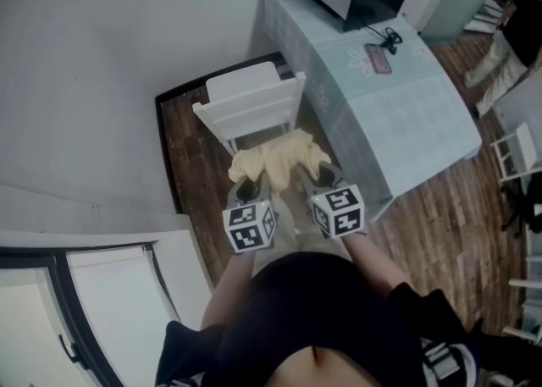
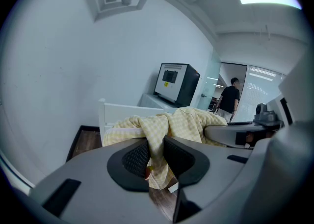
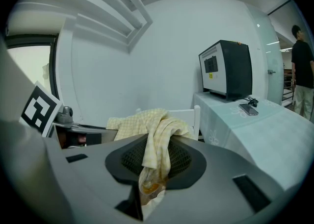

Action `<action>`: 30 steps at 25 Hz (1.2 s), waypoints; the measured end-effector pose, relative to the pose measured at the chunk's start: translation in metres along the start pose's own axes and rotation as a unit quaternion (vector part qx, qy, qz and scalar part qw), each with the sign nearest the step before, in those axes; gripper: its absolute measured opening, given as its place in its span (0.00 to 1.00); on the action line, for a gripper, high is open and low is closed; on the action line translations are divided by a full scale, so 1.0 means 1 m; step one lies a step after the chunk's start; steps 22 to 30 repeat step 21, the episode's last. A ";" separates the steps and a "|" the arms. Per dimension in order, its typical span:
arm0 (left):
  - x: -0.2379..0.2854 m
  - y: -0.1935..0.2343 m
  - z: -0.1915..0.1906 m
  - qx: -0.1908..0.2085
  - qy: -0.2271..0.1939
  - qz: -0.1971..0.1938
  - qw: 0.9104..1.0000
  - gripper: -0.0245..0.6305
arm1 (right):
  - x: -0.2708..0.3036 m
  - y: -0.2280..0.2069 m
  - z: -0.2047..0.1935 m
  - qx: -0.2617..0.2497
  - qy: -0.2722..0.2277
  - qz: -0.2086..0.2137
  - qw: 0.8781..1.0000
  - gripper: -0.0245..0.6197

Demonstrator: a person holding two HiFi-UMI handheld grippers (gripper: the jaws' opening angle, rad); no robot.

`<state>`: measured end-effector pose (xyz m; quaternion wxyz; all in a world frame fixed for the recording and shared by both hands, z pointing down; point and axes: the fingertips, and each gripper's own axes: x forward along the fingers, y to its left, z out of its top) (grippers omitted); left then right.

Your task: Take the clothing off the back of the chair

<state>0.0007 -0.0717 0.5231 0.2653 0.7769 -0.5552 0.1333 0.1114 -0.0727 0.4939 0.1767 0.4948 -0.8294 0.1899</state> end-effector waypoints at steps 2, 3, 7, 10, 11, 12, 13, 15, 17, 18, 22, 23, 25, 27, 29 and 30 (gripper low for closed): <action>0.000 0.001 0.001 -0.001 -0.001 0.001 1.000 0.16 | 0.000 0.001 0.001 -0.001 0.000 0.001 1.000 0.17; -0.001 0.001 0.001 -0.002 -0.002 0.001 1.000 0.16 | 0.000 0.001 0.001 -0.001 -0.001 0.002 1.000 0.17; -0.001 0.000 0.004 -0.002 -0.004 0.002 1.000 0.16 | 0.000 0.000 0.003 0.000 -0.004 0.002 1.000 0.17; -0.001 0.000 0.004 -0.002 -0.005 0.001 1.000 0.16 | 0.001 0.000 0.004 -0.002 -0.006 0.003 1.000 0.17; -0.001 0.000 0.004 -0.003 -0.005 0.001 1.000 0.16 | 0.001 0.000 0.004 -0.003 -0.006 0.003 1.000 0.17; 0.000 0.001 0.004 -0.003 -0.005 0.001 1.000 0.16 | 0.001 0.000 0.004 -0.003 -0.006 0.004 1.000 0.17; 0.000 0.001 0.005 -0.003 -0.005 0.002 1.000 0.16 | 0.002 0.000 0.004 -0.003 -0.006 0.004 1.000 0.17; 0.000 0.001 0.005 -0.003 -0.006 0.002 1.000 0.16 | 0.002 0.000 0.005 -0.004 -0.007 0.005 1.000 0.17; 0.000 0.001 0.006 -0.003 -0.007 0.001 1.000 0.16 | 0.003 -0.001 0.006 -0.005 -0.009 0.006 1.000 0.17; 0.001 0.001 0.007 -0.003 -0.008 0.001 1.000 0.16 | 0.003 0.000 0.007 -0.005 -0.009 0.006 1.000 0.17; 0.001 0.002 0.009 -0.002 -0.012 0.002 1.000 0.16 | 0.004 0.000 0.009 -0.005 -0.011 0.008 1.000 0.17; 0.001 0.002 0.009 -0.002 -0.012 0.002 1.000 0.16 | 0.004 0.000 0.009 -0.005 -0.011 0.008 1.000 0.17; 0.001 0.002 0.009 -0.002 -0.012 0.002 1.000 0.16 | 0.004 0.000 0.009 -0.005 -0.011 0.008 1.000 0.17; 0.001 0.002 0.009 -0.002 -0.012 0.002 1.000 0.16 | 0.004 0.000 0.009 -0.005 -0.011 0.008 1.000 0.17; 0.001 0.002 0.009 -0.002 -0.012 0.002 1.000 0.16 | 0.004 0.000 0.009 -0.005 -0.011 0.008 1.000 0.17; 0.001 0.002 0.009 -0.002 -0.012 0.002 1.000 0.16 | 0.004 0.000 0.009 -0.005 -0.011 0.008 1.000 0.17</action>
